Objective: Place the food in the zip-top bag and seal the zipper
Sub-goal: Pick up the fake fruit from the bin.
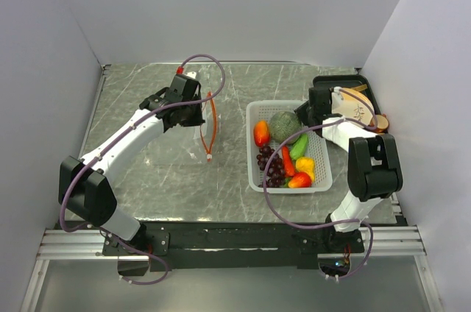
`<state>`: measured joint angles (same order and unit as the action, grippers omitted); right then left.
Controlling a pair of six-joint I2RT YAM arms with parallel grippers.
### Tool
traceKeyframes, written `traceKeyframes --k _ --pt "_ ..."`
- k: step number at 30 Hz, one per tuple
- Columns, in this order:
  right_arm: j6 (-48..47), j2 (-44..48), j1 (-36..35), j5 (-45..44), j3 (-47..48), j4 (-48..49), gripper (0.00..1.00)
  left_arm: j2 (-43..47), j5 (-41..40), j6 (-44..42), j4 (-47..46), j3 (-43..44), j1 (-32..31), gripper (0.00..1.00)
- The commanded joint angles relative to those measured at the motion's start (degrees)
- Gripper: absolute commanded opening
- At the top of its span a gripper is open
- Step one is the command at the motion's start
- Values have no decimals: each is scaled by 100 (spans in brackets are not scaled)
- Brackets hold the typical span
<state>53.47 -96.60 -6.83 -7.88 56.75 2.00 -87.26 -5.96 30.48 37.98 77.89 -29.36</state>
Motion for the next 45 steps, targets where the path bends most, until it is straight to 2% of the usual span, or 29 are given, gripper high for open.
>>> traceKeyframes --k 1,3,6,21,33,38,45 --pt "-65 114 6 -100 -102 459 12 -1 -81 -51 -36 148 -43 1" --pt "-126 228 6 -65 -199 642 2 -10 -72 -51 -45 174 -43 1" --pt "-258 483 6 32 -358 810 0 -27 -20 -51 -71 183 -43 1" --pt "-1110 2320 -178 68 -1122 1162 0 -107 86 -69 -185 192 -96 1" --pt "-1366 2917 -459 137 -1026 828 0 60 191 -51 -299 86 -105 1" --pt "-1164 3226 -696 401 -964 811 0 104 183 -25 -361 7 -105 1" --pt "-821 3060 -1127 691 -675 1100 0 192 261 125 -431 -37 -105 1"
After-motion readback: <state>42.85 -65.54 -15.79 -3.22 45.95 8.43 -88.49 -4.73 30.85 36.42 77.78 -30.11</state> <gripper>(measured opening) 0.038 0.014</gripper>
